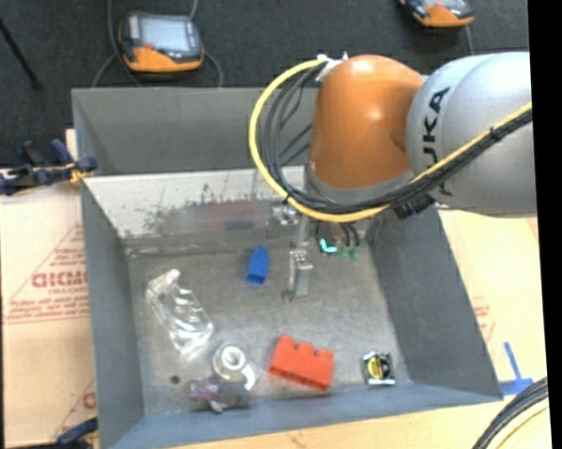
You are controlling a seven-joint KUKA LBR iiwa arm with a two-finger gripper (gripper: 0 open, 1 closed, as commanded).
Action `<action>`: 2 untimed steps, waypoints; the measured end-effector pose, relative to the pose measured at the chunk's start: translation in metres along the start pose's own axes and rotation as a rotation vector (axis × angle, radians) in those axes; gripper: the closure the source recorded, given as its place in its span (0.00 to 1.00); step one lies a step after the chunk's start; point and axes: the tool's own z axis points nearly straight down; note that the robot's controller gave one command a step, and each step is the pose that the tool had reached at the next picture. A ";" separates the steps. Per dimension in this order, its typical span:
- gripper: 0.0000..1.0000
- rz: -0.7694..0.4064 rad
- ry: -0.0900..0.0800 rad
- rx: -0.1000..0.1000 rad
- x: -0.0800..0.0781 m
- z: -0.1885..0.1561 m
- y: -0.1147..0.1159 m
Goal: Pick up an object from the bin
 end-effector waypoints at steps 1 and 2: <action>0.00 -0.652 -0.009 0.003 -0.056 0.157 -0.008; 0.00 -0.788 -0.012 0.004 -0.070 0.125 0.007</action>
Offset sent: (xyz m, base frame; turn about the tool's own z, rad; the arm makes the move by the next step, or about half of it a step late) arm 0.0541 -0.0067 -0.1578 -0.6544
